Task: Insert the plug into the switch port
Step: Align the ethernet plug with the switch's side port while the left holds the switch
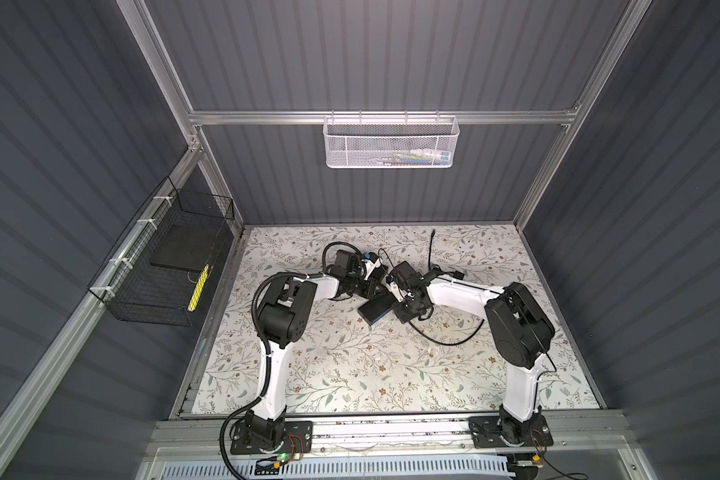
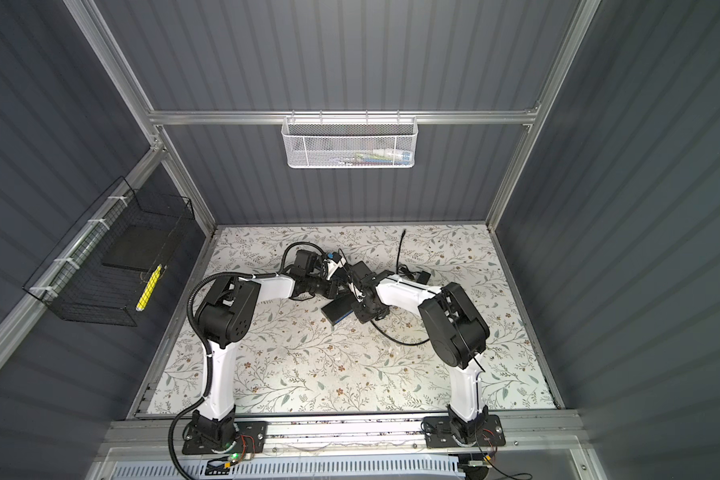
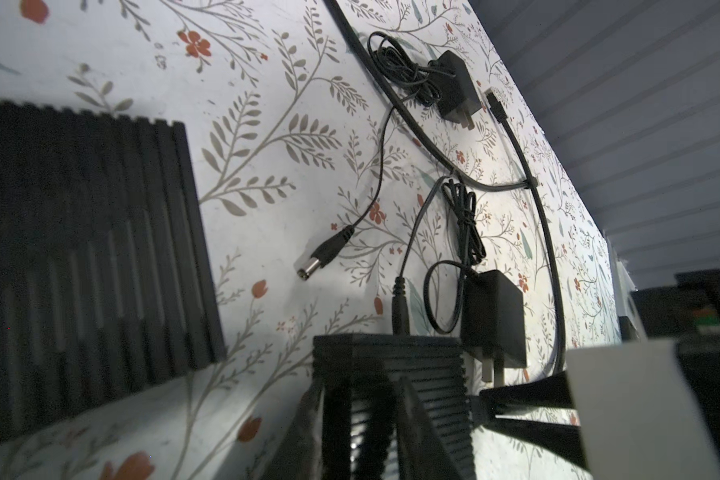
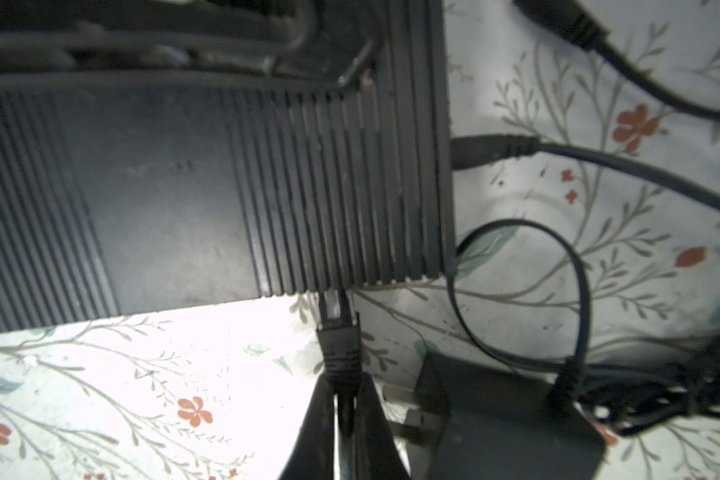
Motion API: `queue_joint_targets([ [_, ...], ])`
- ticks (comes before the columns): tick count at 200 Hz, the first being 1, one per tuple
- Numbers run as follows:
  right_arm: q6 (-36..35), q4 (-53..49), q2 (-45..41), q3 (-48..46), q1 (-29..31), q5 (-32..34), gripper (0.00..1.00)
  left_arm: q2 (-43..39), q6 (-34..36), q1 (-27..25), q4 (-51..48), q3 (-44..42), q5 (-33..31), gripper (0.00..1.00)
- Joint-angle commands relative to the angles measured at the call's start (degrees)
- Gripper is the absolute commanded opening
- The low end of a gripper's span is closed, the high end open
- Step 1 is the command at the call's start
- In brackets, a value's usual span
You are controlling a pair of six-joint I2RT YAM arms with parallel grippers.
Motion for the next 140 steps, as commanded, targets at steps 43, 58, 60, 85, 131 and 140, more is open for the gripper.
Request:
queue_joint_targets([
  [43, 1.9, 9.3, -0.2, 5.1, -0.5, 3.5, 0.0, 0.3, -2.0, -3.2, -5.9, -4.7, 3.4, 0.29],
  [58, 2.3, 10.8, 0.0, 5.7, -0.6, 3.5, 0.0, 0.3, -2.2, -3.5, -5.5, -5.1, 3.4, 0.29],
  [60, 2.4, 10.9, 0.1, 5.8, -0.6, 3.4, 0.0, 0.3, -2.3, -3.5, -5.4, -5.3, 3.4, 0.29],
  [85, 3.4, 11.8, 0.6, 6.3, -0.6, 3.1, 0.0, 0.1, -2.8, -4.0, -5.0, -6.1, 3.1, 0.29],
  [131, 4.3, 13.1, 1.4, 5.8, -0.5, 3.4, 0.0, 0.0, -2.8, -4.3, -4.9, -6.9, 3.3, 0.28],
  [140, 4.4, 13.5, 1.5, 5.8, -0.6, 3.4, 0.0, 0.1, -2.8, -4.4, -5.0, -6.7, 3.4, 0.28],
])
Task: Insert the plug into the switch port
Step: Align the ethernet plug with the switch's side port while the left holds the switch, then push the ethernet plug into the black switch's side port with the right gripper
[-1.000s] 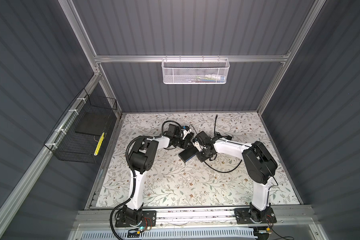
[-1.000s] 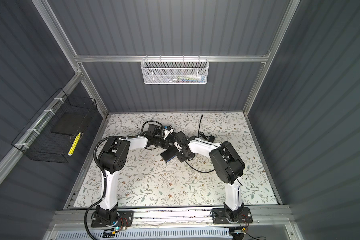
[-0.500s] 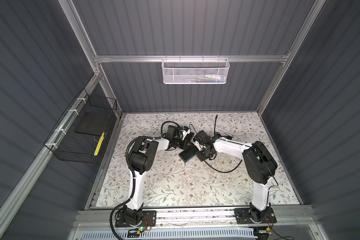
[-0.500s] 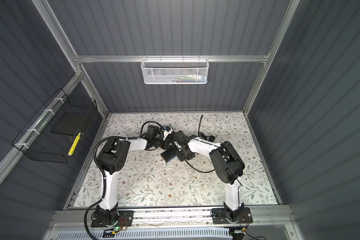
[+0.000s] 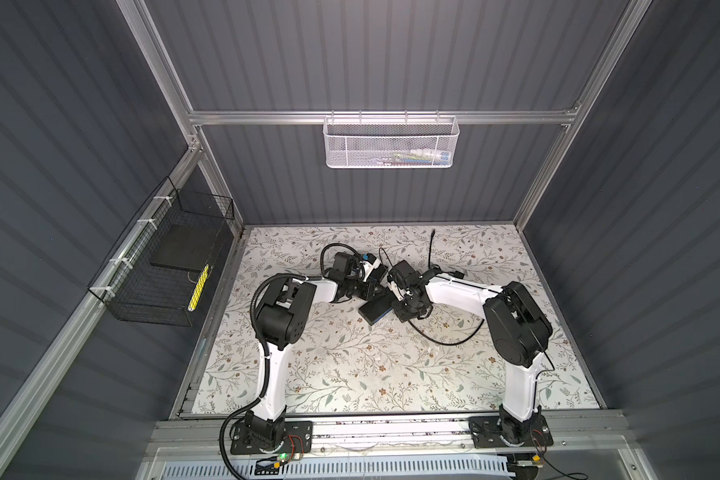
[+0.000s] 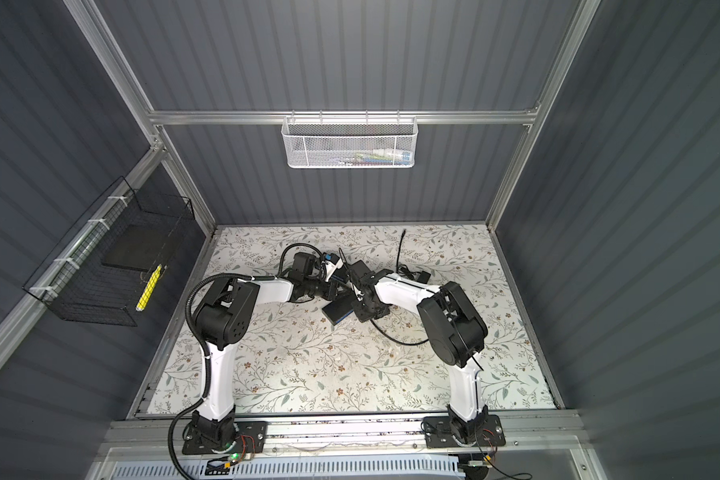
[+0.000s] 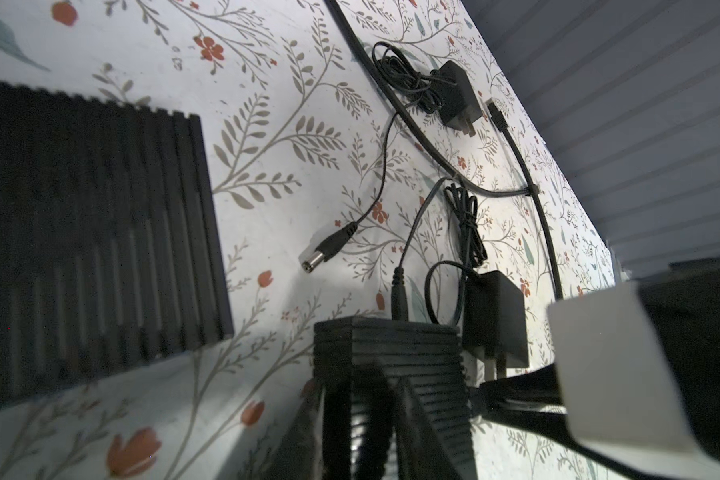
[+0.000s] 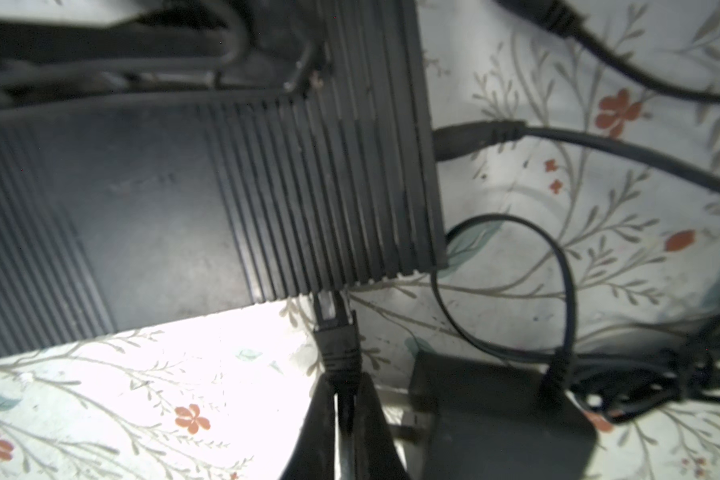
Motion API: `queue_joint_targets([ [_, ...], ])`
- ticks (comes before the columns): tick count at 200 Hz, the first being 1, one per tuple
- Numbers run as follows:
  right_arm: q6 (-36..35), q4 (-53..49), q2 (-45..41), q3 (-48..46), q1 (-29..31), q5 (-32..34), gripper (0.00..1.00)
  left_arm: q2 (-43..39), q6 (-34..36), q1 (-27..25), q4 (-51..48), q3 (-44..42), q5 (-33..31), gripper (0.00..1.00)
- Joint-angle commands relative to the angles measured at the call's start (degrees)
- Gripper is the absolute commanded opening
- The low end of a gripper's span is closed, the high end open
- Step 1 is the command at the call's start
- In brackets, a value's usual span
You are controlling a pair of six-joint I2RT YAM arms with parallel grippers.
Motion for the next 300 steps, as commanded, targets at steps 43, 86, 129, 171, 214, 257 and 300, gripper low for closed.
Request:
queue_joint_targets([
  [43, 1.6, 16.0, 0.6, 5.0, -0.5, 2.9, 0.0, 2.0, -0.6, -5.5, -9.5, -2.7, 5.2, 0.29],
  [86, 0.9, 17.0, 0.8, 6.2, -0.5, 2.7, 0.0, 2.5, 0.9, -6.7, -11.0, -2.2, 5.1, 0.28],
  [129, 0.0, 17.1, 1.2, 6.8, -0.5, 1.8, 0.0, 2.7, 2.8, -7.4, -12.9, -1.7, 4.9, 0.28],
  [171, -2.1, 17.6, 0.4, 6.8, -0.6, 1.8, 0.0, 3.1, 3.3, -7.8, -13.1, -1.7, 5.2, 0.28],
  [214, -4.7, 17.0, 0.4, 8.1, -0.8, 1.1, 0.0, 2.8, 4.0, -8.2, -13.1, -2.2, 6.2, 0.28],
  [257, -5.4, 17.8, 0.6, 8.4, -1.2, 0.5, 0.0, 2.8, 3.9, -8.5, -12.4, -2.5, 7.3, 0.28],
  [300, -4.8, 19.2, 1.9, 9.4, -1.2, 0.8, 0.0, 2.7, 3.5, -8.7, -11.7, -2.8, 8.0, 0.27],
])
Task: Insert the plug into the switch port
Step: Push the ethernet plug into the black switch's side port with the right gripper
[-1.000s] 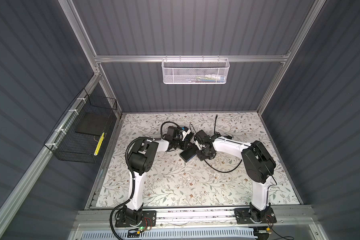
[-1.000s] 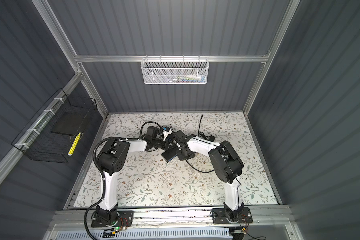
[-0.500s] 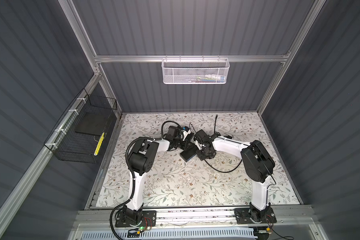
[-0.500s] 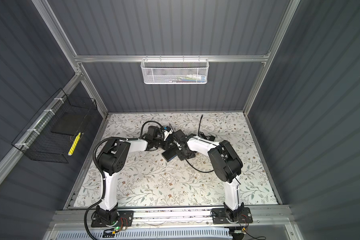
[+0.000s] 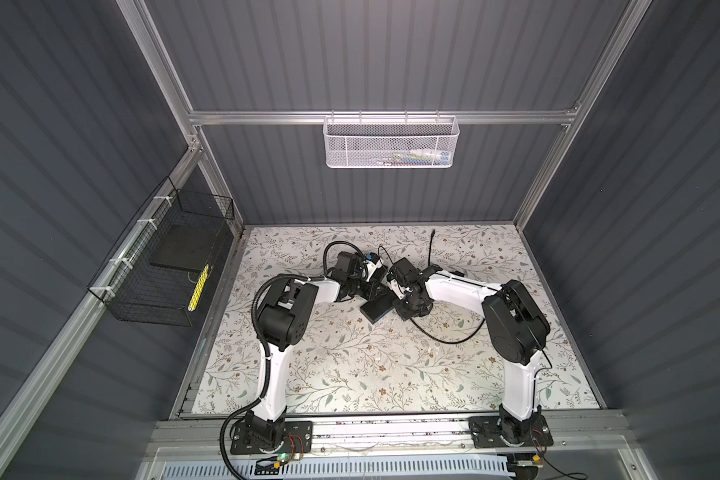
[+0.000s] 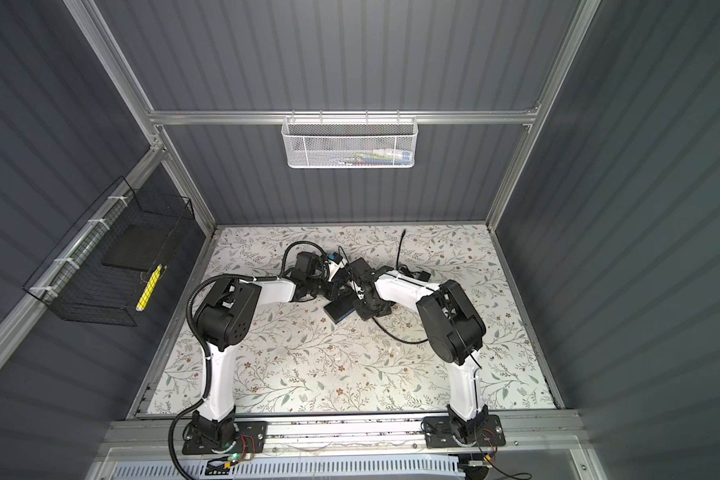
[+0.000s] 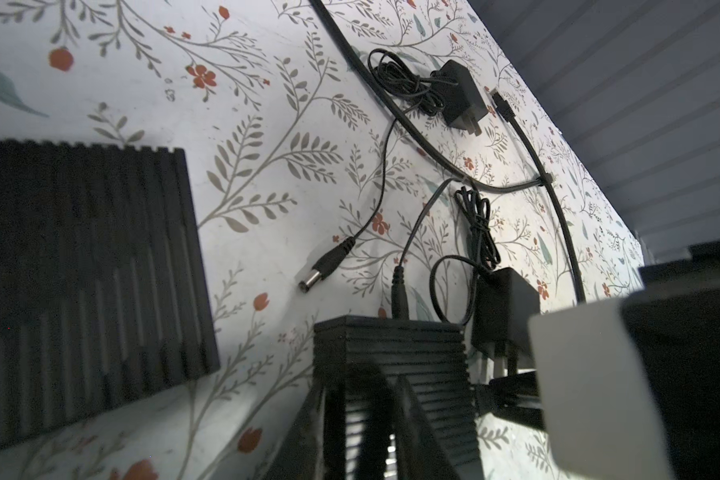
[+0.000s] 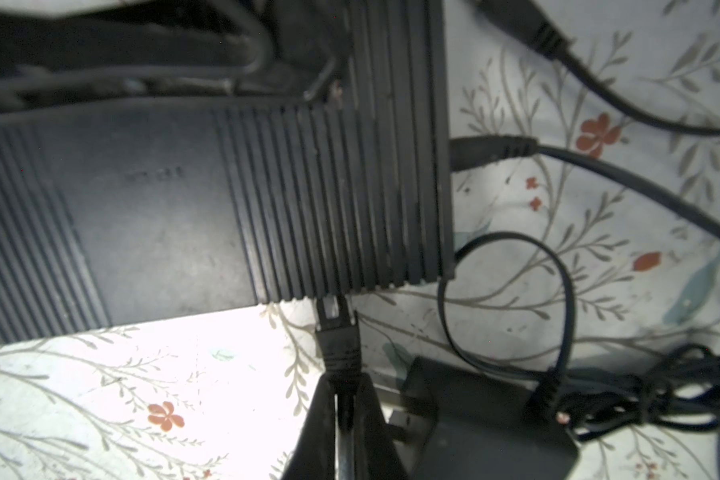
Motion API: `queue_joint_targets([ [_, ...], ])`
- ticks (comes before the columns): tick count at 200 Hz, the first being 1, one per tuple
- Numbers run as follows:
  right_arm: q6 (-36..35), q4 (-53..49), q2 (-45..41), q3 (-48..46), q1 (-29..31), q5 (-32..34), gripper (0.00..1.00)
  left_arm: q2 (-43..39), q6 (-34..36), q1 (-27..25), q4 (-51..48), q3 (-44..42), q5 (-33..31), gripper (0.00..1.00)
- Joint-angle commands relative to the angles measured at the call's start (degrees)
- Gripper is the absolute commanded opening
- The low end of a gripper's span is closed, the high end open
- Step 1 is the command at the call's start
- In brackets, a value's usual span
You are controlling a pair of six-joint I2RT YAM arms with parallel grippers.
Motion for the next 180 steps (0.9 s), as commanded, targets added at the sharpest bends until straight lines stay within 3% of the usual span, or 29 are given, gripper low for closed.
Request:
queue_joint_targets([
  [1, -0.3, 21.8, 0.6, 6.8, -0.4, 0.3, 0.0, 2.7, 0.7, -7.3, -11.9, -3.6, 10.7, 0.27],
  [180, 0.1, 22.5, 2.8, 12.7, -0.4, 0.5, 0.0, 3.2, -0.2, -8.2, -10.2, -4.5, 12.1, 0.26],
])
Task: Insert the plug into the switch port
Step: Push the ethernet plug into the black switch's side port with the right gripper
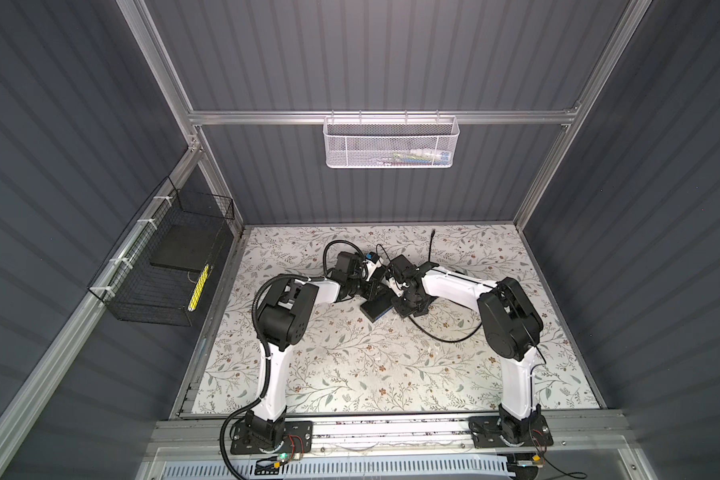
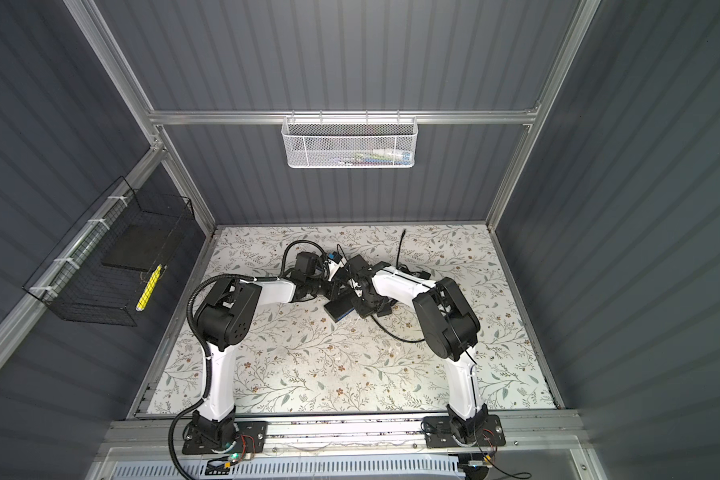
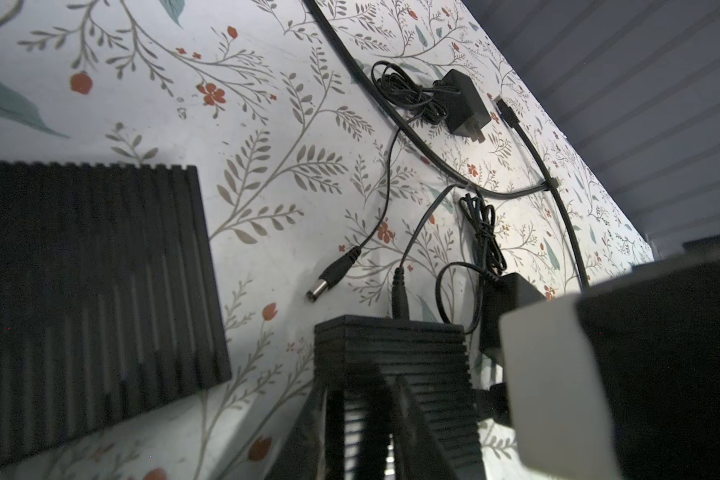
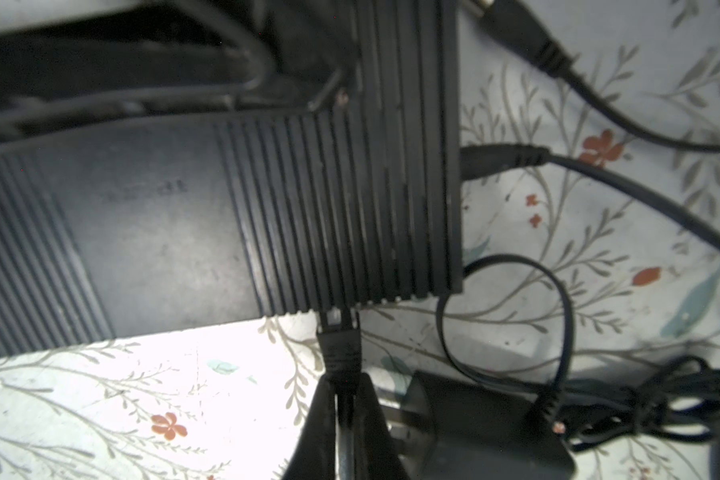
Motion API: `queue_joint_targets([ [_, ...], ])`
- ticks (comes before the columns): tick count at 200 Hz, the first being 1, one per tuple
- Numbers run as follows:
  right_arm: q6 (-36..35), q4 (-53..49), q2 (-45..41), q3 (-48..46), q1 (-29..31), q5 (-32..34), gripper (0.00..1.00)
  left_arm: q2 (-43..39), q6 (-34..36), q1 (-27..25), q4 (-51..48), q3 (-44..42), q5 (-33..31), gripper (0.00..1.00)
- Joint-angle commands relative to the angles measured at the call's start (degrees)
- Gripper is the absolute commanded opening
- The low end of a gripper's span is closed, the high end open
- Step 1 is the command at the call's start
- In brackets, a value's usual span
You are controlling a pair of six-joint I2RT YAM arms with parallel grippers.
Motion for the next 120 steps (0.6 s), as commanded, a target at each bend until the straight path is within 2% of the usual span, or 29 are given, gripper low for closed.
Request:
queue_joint_targets([
  [1, 0.0, 26.4, 0.1, 7.8, -0.3, 0.7, 0.0, 3.2, -0.2, -8.1, -12.4, -4.0, 13.0, 0.26],
  [44, 0.3, 27.1, 0.7, 8.9, -0.3, 0.6, 0.0, 2.8, -0.1, -8.4, -12.2, -4.4, 13.6, 0.26],
  [76, 0.3, 26.3, 0.3, 8.4, -0.3, 0.6, 0.0, 2.2, -0.1, -8.2, -12.3, -4.8, 11.3, 0.27],
  [120, 1.5, 27.0, -3.1, 1.9, -0.3, 1.4, 0.0, -0.2, 1.2, -3.5, -14.5, -4.0, 6.2, 0.34],
])
